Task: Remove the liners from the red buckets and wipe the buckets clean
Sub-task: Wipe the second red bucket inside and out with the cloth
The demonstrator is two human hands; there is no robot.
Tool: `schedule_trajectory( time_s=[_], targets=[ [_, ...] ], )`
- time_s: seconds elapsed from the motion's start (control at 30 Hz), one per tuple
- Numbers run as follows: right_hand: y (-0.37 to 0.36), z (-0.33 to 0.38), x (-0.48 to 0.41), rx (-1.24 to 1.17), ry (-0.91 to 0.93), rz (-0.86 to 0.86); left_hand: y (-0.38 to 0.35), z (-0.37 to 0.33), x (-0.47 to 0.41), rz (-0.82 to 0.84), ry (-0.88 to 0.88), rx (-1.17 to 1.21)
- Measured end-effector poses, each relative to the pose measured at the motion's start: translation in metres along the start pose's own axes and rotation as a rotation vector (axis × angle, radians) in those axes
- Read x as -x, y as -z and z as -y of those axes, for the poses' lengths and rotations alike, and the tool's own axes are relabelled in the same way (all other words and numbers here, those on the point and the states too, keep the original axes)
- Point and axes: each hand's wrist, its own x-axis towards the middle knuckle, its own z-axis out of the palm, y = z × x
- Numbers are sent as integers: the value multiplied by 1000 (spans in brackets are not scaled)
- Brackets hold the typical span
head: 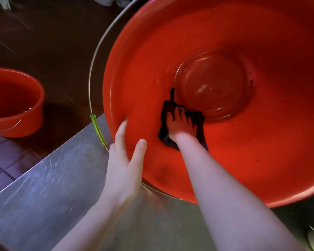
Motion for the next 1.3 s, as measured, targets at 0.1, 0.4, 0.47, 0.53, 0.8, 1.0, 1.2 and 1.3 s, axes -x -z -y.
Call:
schedule_trajectory(
  time_s=[0.1,0.4,0.47,0.53,0.8,1.0,1.2,1.3],
  targets=[
    [-3,-6,3,30,41,-6,9,-24,-4,-81,-42,-229],
    [-3,-58,24,247,-1,-94,40,-42,-58,-46,-424,-766],
    [3,-73,27,322,-31,-91,35,-23,-48,-26,-376,-679],
    [7,-78,29,346,-21,-77,24,-12,-37,-57,-354,-589],
    [-33,-26,120,178,272,-165,11,11,-18,-53,-187,-511],
    [-53,-27,165,146,241,-188,16,21,2,14,-204,-449],
    [-24,-41,65,68,-87,-95,17,21,3,61,-185,-411],
    [-16,-38,46,1,-137,-34,15,23,4,67,-152,-405]
  ],
)
